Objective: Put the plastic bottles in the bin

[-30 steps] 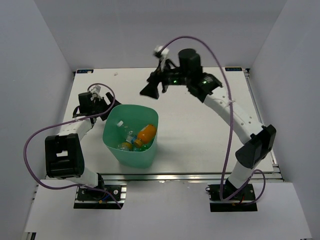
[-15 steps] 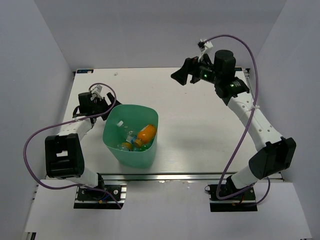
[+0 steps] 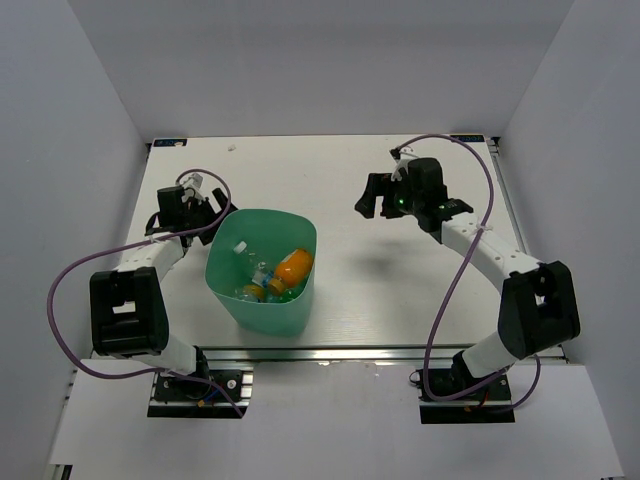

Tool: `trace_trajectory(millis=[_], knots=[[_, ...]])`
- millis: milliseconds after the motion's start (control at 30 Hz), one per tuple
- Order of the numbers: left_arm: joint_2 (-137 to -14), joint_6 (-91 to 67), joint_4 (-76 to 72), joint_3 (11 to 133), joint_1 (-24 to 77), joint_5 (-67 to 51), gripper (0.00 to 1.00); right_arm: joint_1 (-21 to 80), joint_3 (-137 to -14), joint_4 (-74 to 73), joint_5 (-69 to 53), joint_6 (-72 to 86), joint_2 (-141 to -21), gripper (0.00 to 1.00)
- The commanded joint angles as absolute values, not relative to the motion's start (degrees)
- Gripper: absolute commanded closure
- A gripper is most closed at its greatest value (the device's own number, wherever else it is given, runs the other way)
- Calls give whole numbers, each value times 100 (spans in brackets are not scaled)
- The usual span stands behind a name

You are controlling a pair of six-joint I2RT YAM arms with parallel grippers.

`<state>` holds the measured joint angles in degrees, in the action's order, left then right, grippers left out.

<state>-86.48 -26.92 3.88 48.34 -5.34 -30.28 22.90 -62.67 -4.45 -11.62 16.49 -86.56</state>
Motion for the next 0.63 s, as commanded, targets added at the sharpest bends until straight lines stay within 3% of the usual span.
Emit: trace_trajectory(millis=[0, 600], knots=[[-8473, -2558, 492, 4957, -545, -2821, 2, 2294, -6249, 105, -1011, 1705, -8429, 11], [-8411, -2575, 527, 4939, -545, -2786, 2, 2294, -6047, 281, -1116, 1758, -8218, 11]])
